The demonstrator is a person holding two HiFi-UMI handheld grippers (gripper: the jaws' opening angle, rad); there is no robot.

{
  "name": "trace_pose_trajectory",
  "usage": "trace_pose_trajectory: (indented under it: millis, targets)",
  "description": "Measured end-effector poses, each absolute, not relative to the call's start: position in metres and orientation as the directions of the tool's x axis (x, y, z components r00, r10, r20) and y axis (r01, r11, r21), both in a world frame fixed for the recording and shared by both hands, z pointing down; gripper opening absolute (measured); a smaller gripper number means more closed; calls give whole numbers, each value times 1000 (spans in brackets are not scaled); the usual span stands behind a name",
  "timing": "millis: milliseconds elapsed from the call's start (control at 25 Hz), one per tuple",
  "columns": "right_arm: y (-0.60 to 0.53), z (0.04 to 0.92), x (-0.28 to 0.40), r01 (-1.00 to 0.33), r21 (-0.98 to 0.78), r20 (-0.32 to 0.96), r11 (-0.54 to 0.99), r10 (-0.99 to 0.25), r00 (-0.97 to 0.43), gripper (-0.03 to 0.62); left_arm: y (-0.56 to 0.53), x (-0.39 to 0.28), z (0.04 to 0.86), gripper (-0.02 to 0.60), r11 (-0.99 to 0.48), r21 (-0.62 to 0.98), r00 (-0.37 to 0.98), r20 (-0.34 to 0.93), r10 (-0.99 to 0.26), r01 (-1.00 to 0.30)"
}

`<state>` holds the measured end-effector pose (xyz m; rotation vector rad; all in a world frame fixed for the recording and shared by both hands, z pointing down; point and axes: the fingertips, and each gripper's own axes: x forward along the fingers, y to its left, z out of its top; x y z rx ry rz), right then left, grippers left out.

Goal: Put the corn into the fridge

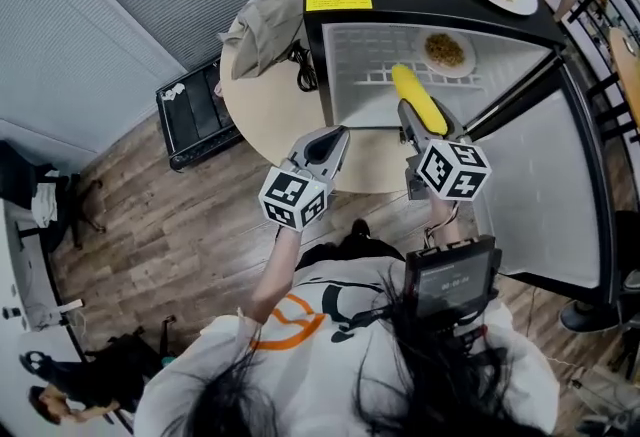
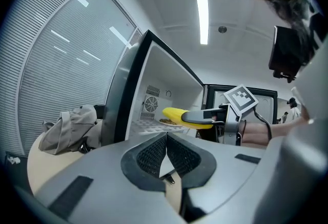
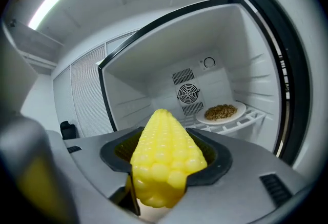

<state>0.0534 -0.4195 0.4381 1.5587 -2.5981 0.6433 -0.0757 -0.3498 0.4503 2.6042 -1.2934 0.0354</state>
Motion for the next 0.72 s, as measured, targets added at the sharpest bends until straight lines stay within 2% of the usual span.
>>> trace_pose_trajectory:
  millis: [280,720]
  targets:
    - [-470,439,26,-845,-172,293,506,-793,-534,261,-363,-84,452,11,-546,202,574,122,-810,-813]
    - [-523,445,-30,-759,52,428,649,-701,-570,261,-369,-95,455,11,-512,207,542,128,-831,-834]
